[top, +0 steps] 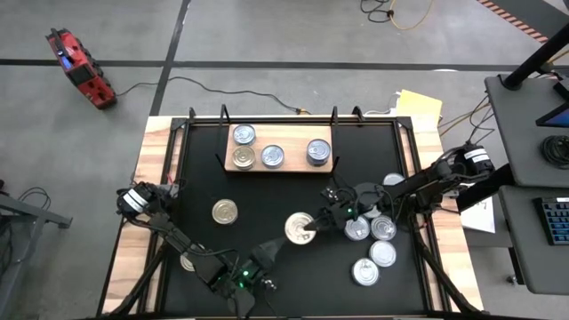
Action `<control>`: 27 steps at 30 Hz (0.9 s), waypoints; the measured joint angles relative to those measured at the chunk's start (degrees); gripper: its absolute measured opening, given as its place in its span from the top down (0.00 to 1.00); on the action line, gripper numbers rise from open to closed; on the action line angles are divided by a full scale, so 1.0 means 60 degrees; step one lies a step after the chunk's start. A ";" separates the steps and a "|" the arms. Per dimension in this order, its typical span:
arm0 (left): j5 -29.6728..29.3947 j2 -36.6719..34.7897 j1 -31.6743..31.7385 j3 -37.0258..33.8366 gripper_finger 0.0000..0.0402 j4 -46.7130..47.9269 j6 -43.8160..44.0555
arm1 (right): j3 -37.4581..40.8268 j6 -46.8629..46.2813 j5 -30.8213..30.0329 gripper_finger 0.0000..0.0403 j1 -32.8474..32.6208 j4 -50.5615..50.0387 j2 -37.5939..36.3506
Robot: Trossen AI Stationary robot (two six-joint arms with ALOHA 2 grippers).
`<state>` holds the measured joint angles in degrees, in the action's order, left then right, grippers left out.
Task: Stack canned seafood by type on shelf
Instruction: Stack the blue tuna can on top of the other blue tuna can on the shelf
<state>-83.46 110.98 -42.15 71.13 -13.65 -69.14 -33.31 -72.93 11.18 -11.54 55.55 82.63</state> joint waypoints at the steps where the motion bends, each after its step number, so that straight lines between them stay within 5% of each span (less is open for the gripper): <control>1: 0.0000 0.0000 0.0010 0.0004 0.34 0.0004 -0.0050 | -0.0054 -0.0004 -0.0029 0.54 -0.0017 -0.0032 0.0000; 27: 0.0785 -0.0010 0.1137 0.1013 0.40 0.0024 -0.1001 | -0.0665 -0.0595 0.0041 0.54 0.0189 -0.0694 -0.0018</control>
<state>-78.75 110.91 -35.33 77.21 -13.51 -75.14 -37.30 -76.50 11.42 -10.40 51.38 82.52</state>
